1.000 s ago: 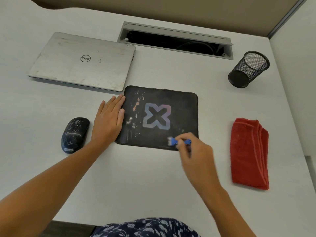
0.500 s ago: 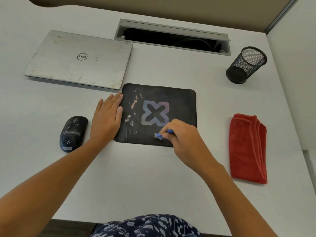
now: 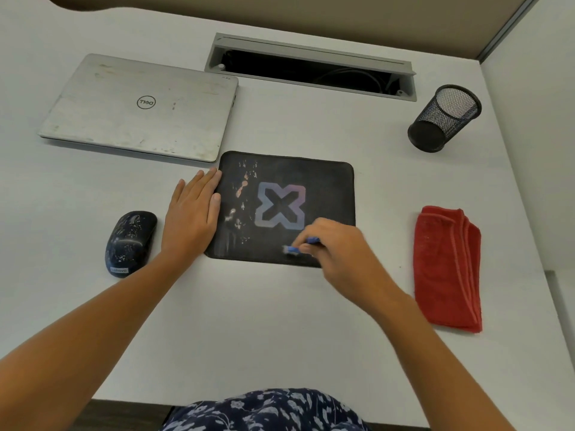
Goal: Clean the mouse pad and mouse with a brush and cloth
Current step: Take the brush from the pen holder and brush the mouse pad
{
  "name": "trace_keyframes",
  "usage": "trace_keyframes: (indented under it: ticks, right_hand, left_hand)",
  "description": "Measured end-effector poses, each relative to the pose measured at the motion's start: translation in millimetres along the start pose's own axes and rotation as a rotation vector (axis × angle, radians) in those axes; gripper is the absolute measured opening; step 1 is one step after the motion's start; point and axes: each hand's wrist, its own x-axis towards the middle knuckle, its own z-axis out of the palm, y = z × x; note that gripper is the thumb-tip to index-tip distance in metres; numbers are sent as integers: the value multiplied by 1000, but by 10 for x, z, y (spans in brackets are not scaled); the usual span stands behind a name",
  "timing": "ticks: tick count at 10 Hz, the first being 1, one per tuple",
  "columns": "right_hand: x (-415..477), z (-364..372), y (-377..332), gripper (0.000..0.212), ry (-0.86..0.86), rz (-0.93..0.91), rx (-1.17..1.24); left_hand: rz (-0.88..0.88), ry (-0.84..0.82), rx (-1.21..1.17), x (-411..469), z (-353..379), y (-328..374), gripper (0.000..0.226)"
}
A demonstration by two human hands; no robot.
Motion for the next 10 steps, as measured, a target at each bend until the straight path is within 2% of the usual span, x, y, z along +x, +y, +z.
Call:
trace_keyframes:
  ticks: [1, 2, 3, 4, 5, 6, 7, 8, 9, 10]
  right_hand:
    - [48, 86, -57, 13, -69, 2, 6]
    - [-27, -52, 117, 10, -99, 123, -105]
    - [-172, -259, 356, 16, -35, 272, -276]
    - [-154, -210, 284, 12, 145, 240, -90]
    - [-26, 123, -3, 17, 211, 91, 217]
    - [-13, 313, -99, 20, 183, 110, 287]
    - [-163, 295, 99, 14, 408, 317, 116]
    - [-290, 156, 252, 13, 605, 438, -136]
    - [-254, 172, 144, 12, 664, 322, 10]
    - [-140, 335, -77, 15, 485, 176, 268]
  left_hand:
    - [0, 0, -7, 1, -1, 1, 50]
    - [0, 3, -7, 3, 4, 1, 50]
    - [2, 8, -4, 3, 9, -12, 50]
    - [2, 6, -4, 3, 15, -14, 50]
    - [0, 5, 1, 4, 11, -16, 50]
    - [3, 5, -1, 1, 10, -12, 50]
    - [3, 2, -4, 3, 7, -6, 50]
    - [4, 5, -3, 6, 9, -5, 50]
    - [4, 0, -5, 2, 15, -14, 50]
    - [3, 0, -7, -2, 17, -12, 50]
